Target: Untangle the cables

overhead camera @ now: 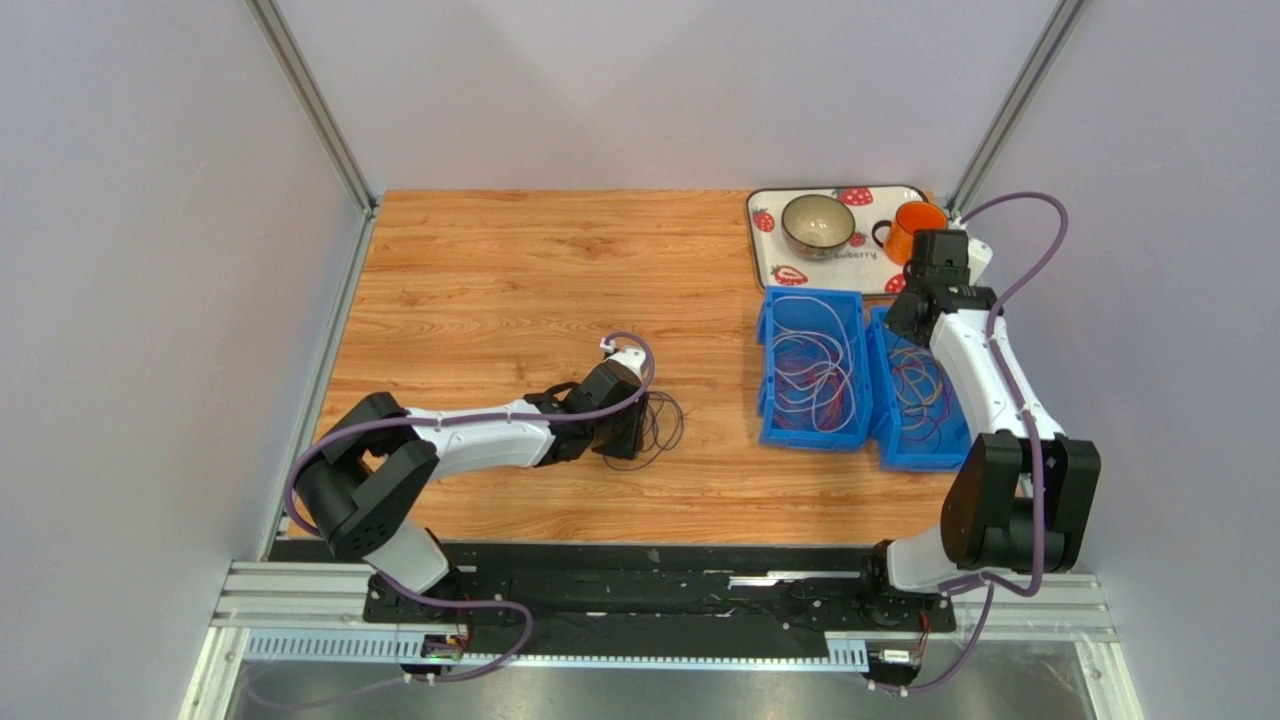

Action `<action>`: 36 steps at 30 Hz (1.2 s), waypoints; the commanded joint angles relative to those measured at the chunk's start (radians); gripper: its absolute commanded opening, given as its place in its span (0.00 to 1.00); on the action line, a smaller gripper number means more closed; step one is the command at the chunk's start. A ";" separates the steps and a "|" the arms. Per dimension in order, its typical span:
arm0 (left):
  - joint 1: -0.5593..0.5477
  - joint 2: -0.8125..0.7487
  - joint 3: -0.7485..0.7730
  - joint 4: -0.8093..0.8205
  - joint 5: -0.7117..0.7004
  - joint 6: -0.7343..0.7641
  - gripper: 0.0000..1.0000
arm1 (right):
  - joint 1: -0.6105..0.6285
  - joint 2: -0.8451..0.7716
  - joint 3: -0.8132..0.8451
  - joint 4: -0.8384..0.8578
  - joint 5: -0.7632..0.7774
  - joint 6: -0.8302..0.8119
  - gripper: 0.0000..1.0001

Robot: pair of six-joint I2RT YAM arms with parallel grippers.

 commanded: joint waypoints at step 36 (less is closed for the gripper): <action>-0.049 0.072 0.105 -0.035 -0.108 0.009 0.42 | 0.328 -0.378 -0.080 -0.106 -0.195 0.086 0.57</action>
